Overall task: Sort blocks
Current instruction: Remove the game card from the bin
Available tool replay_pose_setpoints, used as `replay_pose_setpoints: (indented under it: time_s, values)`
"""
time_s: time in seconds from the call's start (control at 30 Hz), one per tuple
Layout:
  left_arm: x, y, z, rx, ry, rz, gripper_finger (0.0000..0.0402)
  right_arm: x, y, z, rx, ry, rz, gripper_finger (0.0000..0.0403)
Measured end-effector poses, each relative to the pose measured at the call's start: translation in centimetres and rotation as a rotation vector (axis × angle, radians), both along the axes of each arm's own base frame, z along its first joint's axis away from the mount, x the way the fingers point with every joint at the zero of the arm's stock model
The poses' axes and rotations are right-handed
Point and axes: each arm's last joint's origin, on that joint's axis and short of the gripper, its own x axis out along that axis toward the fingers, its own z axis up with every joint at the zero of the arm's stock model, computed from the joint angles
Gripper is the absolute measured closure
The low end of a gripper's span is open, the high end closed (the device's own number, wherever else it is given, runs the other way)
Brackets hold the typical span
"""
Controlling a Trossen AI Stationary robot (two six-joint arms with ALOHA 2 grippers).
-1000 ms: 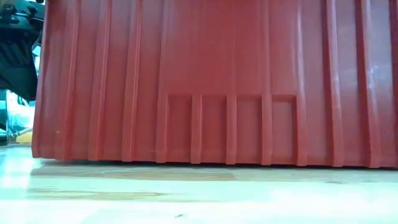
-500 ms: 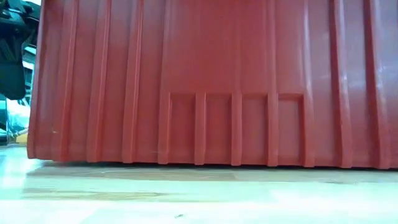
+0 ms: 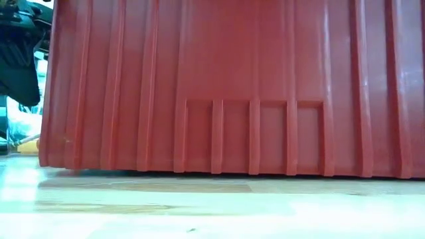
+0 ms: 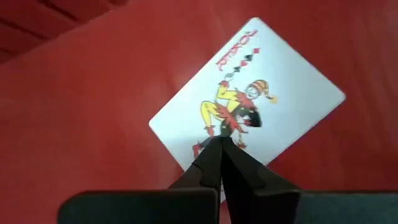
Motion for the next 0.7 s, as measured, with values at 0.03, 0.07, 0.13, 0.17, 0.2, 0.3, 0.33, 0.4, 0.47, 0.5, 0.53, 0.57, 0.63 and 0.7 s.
replay_pose_setpoints:
  time_s: [0.03, 0.07, 0.13, 0.17, 0.2, 0.3, 0.33, 0.4, 0.47, 0.5, 0.53, 0.57, 0.63, 0.7]
  values:
    - [0.0, 0.0, 0.0, 0.0, -0.001, 0.0, 0.0402, -0.1, -0.4, 0.1, 0.018, -0.006, 0.013, 0.0403]
    - [0.0, 0.0, 0.0, 0.0, -0.001, 0.001, 0.0402, -0.1, -0.7, 0.2, 0.026, -0.013, 0.02, 0.0403]
    - [0.0, 0.0, 0.0, 0.001, -0.002, -0.002, 0.0402, -0.2, -1.1, 0.6, 0.038, -0.025, 0.02, 0.0403]
    - [0.0, 0.0, 0.0, 0.003, -0.003, 0.0, 0.0402, -0.3, -1.5, 0.9, 0.053, -0.037, 0.018, 0.0403]
    - [0.0, 0.0, 0.0, 0.005, -0.004, 0.0, 0.0402, -0.3, -1.8, 1.2, 0.065, -0.048, 0.012, 0.0403]
    - [0.0, 0.0, -0.1, 0.017, -0.004, -0.007, 0.0402, -0.6, -2.6, 2.7, 0.053, -0.087, 0.003, 0.0403]
    - [0.0, 0.0, -0.1, 0.023, -0.005, -0.009, 0.0402, -0.7, -3.0, 3.2, 0.025, -0.105, 0.001, 0.0403]
    - [0.0, 0.0, -0.1, 0.035, -0.006, -0.015, 0.0402, -0.9, -4.2, 4.5, -0.026, -0.138, -0.041, 0.0403]
    - [0.0, 0.0, -0.1, 0.041, -0.006, -0.016, 0.0402, -1.2, -5.3, 5.0, -0.043, -0.147, -0.072, 0.0399]
    - [0.0, 0.0, -0.1, 0.041, -0.006, -0.02, 0.0402, -1.4, -5.7, 4.9, -0.04, -0.14, -0.08, 0.0394]
    - [-0.1, 0.0, 0.0, 0.039, 0.0, -0.033, 0.0402, -1.6, -6.1, 4.7, -0.029, -0.124, -0.086, 0.0386]
    - [-0.1, 0.0, 0.1, 0.034, 0.007, -0.052, 0.0402, -1.8, -6.3, 4.5, -0.011, -0.106, -0.087, 0.0376]
    - [-0.3, -0.3, 0.7, 0.004, 0.007, -0.095, 0.0402, -1.9, -6.3, 4.3, 0.021, -0.1, -0.071, 0.0347]
    - [-0.4, -0.8, 2.0, -0.043, -0.019, -0.152, 0.0401, -1.8, -5.9, 4.2, 0.04, -0.097, -0.048, 0.0313]
